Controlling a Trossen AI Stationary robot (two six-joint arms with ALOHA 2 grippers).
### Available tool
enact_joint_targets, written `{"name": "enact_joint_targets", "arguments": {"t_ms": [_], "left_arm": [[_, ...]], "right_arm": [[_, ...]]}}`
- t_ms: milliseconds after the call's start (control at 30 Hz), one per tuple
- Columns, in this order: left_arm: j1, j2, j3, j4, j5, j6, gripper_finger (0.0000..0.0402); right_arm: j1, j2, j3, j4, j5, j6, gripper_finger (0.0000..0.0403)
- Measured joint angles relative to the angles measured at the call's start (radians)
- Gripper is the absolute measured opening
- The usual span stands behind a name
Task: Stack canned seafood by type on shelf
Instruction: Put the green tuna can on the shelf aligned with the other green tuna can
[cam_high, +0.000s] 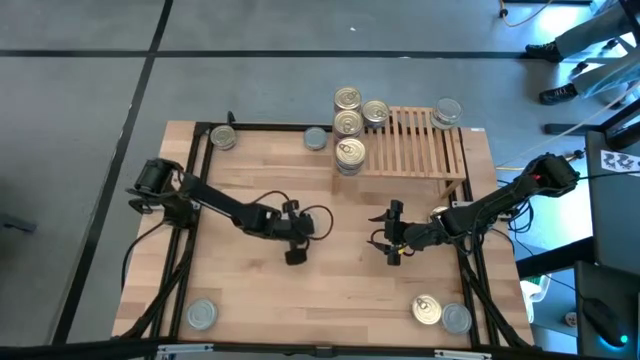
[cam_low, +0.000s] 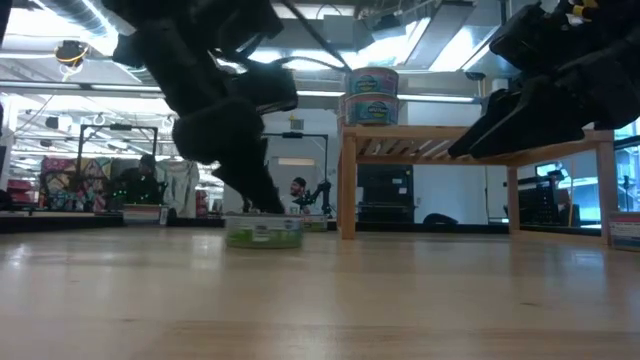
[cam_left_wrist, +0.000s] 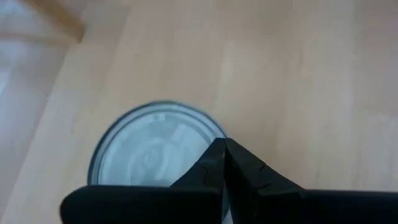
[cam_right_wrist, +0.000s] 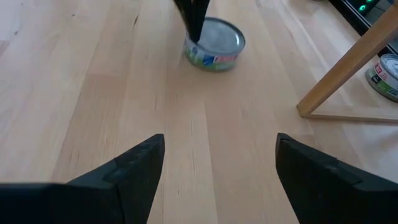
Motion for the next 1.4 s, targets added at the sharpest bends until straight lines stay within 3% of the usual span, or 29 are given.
{"name": "enact_joint_targets", "arguments": {"t_ms": [300,667,1000,1167,1400], "left_arm": [[-0.043,0.045,-0.007,0.255,0.077,0.049,0.0004],[-0.091,0.023,0.005,0.279,0.086,0.279,0.0008],[-0.092,0.022,0.006,0.281,0.081,0.473,0.0116],[-0.092,0.022,0.006,0.282,0.080,0.515,0.0152],[-0.057,0.015,0.006,0.280,0.056,0.384,0.0162]], "right_arm": [[0.000,0.000,0.000,0.001,0.000,0.000,0.0293],[0.000,0.000,0.000,-0.001,0.000,0.000,0.0293],[0.000,0.000,0.000,-0.002,0.000,0.000,0.0293],[0.000,0.000,0.000,-0.002,0.000,0.000,0.0293],[0.000,0.000,0.000,-0.002,0.000,0.000,0.0293]]}}
